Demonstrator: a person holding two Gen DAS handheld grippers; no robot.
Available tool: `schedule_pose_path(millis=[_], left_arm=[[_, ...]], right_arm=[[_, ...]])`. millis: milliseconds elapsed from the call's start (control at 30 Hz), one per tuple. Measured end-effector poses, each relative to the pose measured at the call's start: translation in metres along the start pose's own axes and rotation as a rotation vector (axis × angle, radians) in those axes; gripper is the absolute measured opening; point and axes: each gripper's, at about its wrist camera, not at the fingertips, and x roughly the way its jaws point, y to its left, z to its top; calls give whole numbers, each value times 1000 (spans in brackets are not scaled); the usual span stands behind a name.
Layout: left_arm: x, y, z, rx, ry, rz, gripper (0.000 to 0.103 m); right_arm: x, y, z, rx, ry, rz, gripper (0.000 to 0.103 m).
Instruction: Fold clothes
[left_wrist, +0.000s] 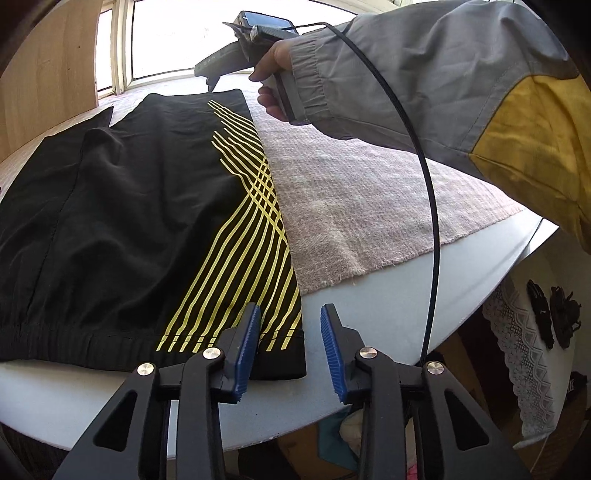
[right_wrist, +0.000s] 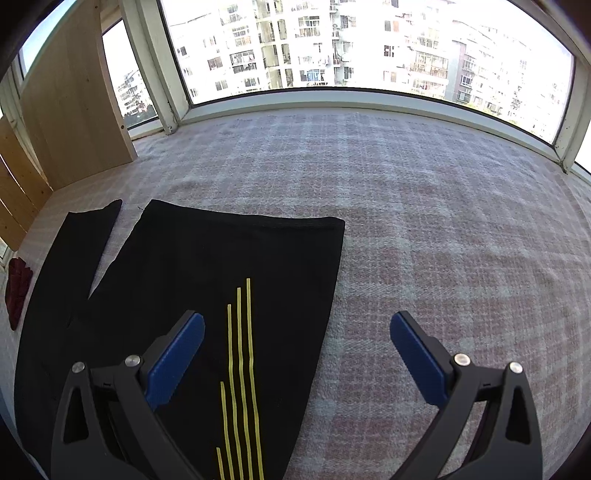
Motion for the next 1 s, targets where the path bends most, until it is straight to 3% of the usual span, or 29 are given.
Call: schedule_pose_path(millis=[167, 333, 533, 633, 700, 767, 800, 867, 933, 1000], left_arm=[[0, 6, -1, -2, -6, -5, 18], [-1, 3, -3, 26, -17, 10, 20], [0, -1, -3, 55, -30, 19, 24], [1, -4, -1, 57, -18, -21, 44], [3, -9, -1, 77, -16, -50, 66], [5, -13, -2, 95, -15, -68, 73], [4, -12, -1, 83, -17, -75, 73], [2, -7, 0, 54, -15, -83, 73], [1, 1, 1, 16, -12, -65, 73], [0, 7, 2, -7, -22, -75, 73]], right_arm=[[16, -13, 9, 23, 13, -26, 97], [31, -32, 18, 71, 21, -51, 96], [40, -30, 29, 11, -10, -19, 96], [44, -18, 31, -64, -11, -19, 96], [47, -7, 31, -118, -7, -9, 96], [50, -4, 33, -132, -1, 6, 95], [50, -4, 36, -134, 1, 9, 91], [51, -5, 42, -142, 2, 8, 71], [50, -10, 45, -132, 3, 20, 31], [50, -17, 46, -106, 13, 27, 23]])
